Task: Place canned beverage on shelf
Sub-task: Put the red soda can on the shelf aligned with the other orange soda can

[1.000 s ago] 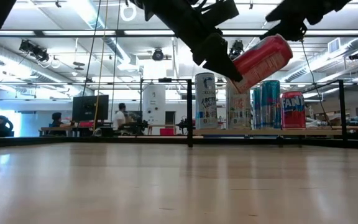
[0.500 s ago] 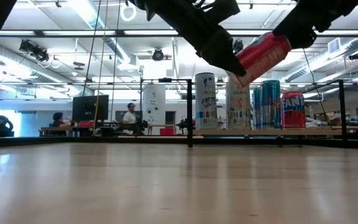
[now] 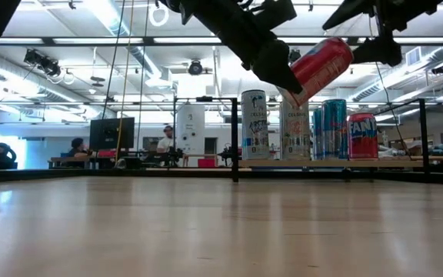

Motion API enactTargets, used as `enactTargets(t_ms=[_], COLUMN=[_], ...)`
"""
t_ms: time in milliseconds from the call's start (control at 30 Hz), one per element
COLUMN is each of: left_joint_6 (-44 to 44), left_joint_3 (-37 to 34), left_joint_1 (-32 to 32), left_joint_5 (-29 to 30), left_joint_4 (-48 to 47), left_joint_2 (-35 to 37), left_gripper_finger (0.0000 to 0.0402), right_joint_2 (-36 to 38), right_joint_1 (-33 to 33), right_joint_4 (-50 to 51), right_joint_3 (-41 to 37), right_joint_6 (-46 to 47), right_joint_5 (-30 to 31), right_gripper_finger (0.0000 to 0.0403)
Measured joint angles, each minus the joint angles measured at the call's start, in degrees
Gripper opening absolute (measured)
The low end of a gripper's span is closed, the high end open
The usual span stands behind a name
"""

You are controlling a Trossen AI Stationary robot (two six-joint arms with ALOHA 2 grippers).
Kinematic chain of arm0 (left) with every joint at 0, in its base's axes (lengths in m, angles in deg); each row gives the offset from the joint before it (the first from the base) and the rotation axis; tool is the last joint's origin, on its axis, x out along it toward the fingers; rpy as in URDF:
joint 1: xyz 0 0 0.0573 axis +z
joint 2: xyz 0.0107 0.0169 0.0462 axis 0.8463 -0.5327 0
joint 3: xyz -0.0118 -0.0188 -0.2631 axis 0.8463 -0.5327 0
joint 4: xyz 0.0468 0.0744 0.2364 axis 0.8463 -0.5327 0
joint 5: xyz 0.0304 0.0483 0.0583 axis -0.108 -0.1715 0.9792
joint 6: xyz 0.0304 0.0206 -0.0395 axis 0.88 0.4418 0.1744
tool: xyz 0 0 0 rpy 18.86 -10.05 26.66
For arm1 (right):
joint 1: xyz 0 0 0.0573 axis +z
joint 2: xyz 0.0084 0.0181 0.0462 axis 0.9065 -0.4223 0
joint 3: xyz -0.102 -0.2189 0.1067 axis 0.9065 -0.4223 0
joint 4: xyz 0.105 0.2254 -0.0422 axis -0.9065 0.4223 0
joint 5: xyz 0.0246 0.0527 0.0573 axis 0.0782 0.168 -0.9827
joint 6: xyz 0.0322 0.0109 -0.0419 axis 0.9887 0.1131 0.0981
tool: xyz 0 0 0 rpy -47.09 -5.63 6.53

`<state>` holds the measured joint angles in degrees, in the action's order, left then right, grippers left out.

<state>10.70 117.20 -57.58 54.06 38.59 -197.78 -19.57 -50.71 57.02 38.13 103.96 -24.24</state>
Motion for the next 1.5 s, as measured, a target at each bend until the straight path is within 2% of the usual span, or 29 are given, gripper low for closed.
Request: enactTargets(t_ms=[200,500,800,1300,1500], left_joint_6=[1.12,1.54,1.54,0.38,0.36], left_joint_3=[0.0,0.11,0.11,0.11,0.11], left_joint_1=[-0.24,-0.42,-0.39,-0.39,-0.39], left_joint_5=[-0.34,0.25,0.25,-0.01,-0.11], left_joint_4=[0.67,1.52,1.35,1.04,1.27], left_joint_2=[0.0,0.0,0.0,-0.01,-0.02], left_gripper_finger=[0.0286,0.0286,0.0286,0.0287,0.0314], right_joint_2=[-1.1,-3.5,-3.39,-2.89,-2.62], right_joint_1=[-0.67,-0.7,-1.17,-2.15,-2.24], right_joint_4=[1.08,1.13,1.5,2.69,3.08], right_joint_3=[0.0,-0.02,-0.02,0.02,0.02], right_joint_6=[9.02,9.32,8.42,6.24,4.81], right_joint_5=[-0.8,-1.89,-2.11,-4.04,-3.79], right_gripper_finger=[0.0387,0.038,0.0298,0.0297,0.0297])
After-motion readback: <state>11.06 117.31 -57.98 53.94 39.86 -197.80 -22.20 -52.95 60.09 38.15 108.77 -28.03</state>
